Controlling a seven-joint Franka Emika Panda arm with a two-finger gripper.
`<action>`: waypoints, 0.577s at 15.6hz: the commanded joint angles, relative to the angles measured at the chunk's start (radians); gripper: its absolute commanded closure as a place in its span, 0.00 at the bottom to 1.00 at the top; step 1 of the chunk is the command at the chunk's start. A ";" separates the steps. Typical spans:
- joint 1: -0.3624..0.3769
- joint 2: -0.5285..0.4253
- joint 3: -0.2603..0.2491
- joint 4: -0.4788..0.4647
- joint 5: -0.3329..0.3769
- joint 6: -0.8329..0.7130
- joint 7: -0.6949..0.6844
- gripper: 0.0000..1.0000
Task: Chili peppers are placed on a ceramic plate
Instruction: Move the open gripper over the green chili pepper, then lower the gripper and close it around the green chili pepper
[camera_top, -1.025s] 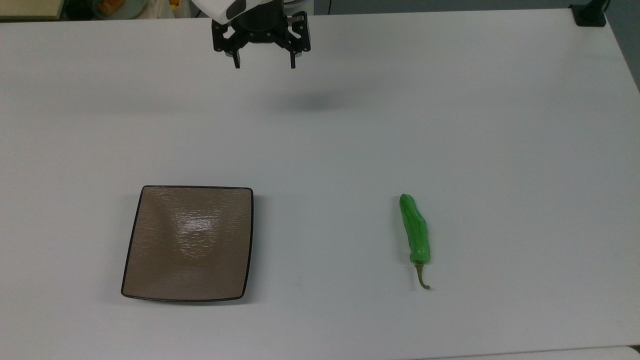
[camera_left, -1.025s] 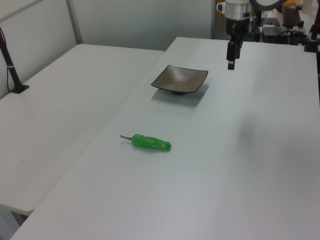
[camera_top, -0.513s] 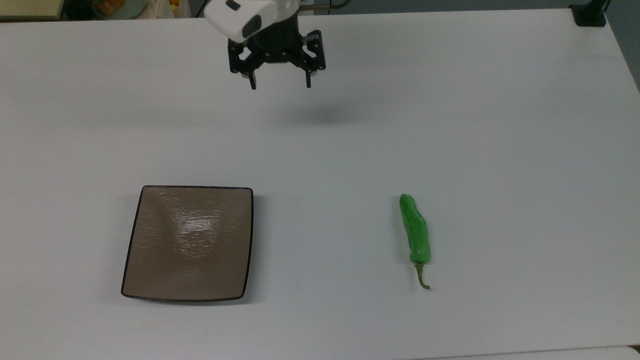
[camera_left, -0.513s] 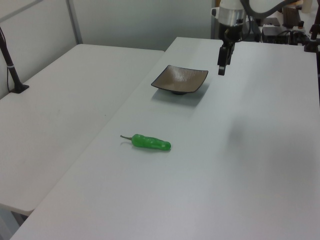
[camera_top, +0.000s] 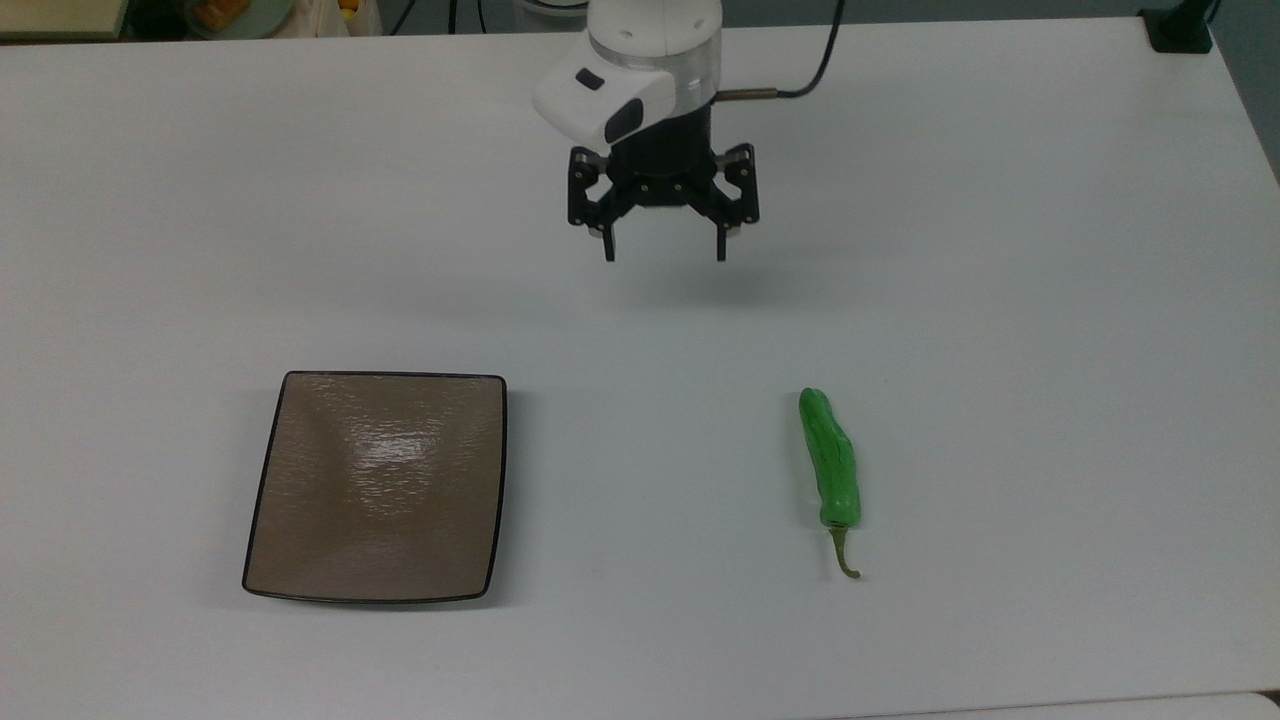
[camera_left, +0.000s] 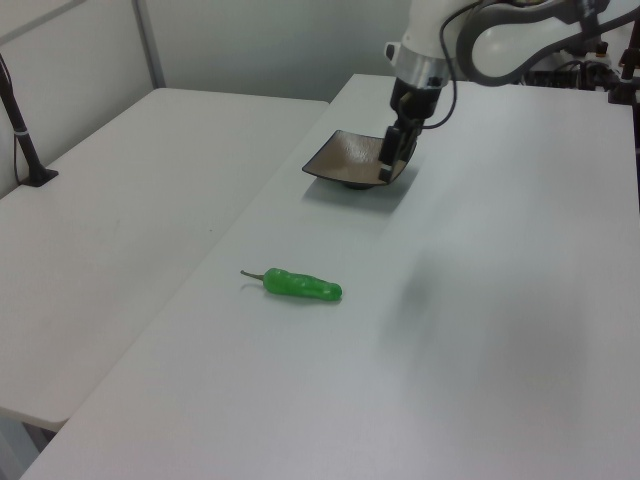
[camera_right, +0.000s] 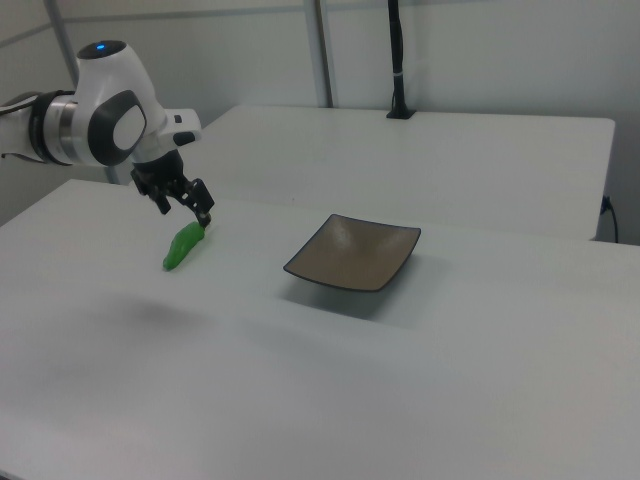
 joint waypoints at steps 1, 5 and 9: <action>0.024 0.161 0.012 0.186 0.007 0.037 0.097 0.00; 0.059 0.264 0.035 0.282 -0.001 0.108 0.161 0.00; 0.082 0.348 0.035 0.366 -0.003 0.162 0.200 0.00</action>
